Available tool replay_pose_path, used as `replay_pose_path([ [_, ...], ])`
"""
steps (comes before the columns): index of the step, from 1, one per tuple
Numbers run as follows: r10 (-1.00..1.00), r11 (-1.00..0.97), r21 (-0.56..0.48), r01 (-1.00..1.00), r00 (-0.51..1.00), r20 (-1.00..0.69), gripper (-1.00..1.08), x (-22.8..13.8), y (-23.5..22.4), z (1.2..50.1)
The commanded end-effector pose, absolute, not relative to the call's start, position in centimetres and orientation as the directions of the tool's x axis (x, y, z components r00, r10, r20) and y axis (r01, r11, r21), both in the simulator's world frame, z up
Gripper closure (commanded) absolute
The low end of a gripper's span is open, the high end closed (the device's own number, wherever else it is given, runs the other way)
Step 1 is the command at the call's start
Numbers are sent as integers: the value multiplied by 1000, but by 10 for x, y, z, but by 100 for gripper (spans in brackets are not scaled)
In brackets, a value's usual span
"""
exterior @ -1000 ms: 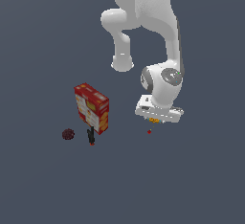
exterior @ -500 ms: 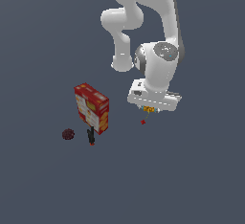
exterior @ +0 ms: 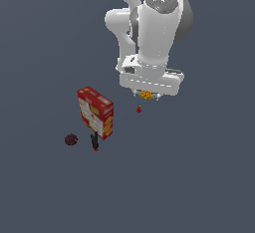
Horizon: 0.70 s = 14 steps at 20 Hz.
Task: Pick up a designated object from a clutter of objects.
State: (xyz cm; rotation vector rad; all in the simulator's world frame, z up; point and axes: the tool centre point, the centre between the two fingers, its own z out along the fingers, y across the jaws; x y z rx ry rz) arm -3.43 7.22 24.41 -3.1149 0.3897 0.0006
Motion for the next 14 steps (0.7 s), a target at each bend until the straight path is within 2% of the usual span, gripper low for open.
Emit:
replay_pose_path([
  [1, -246, -969, -3, -246, 969, -1, 108, -37, 60, 271],
  [14, -247, -969, -2, -247, 969, -1, 108, -46, 4, 390],
])
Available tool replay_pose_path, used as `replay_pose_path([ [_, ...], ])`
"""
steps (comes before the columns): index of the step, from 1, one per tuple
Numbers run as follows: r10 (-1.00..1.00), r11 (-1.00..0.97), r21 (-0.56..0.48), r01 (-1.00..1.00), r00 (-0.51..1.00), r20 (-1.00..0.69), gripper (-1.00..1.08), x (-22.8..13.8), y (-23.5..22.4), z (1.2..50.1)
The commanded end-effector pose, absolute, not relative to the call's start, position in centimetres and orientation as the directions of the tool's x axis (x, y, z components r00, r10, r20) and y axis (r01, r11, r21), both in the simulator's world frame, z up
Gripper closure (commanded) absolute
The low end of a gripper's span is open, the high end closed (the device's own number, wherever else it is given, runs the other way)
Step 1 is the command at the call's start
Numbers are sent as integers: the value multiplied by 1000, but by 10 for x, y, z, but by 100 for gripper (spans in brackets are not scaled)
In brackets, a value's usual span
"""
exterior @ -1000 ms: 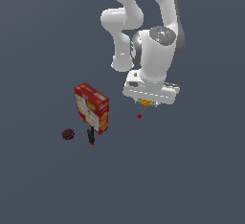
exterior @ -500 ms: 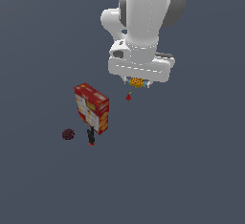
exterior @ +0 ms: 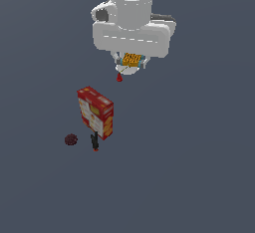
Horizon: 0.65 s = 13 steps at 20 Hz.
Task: Pick up a designated object from a clutter of objects.
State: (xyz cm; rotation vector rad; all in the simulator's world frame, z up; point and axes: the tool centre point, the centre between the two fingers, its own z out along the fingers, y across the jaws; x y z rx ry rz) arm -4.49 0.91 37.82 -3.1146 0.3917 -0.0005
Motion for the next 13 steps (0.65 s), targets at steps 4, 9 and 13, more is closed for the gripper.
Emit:
replay_pose_path([
  [4, -248, -969, -1, -248, 969, 0, 108, -46, -6, 412],
  [9, -248, -969, 0, -248, 969, 0, 108, -46, -14, 427],
  [13, -248, -969, 0, -248, 969, 0, 108, -45, -16, 431],
])
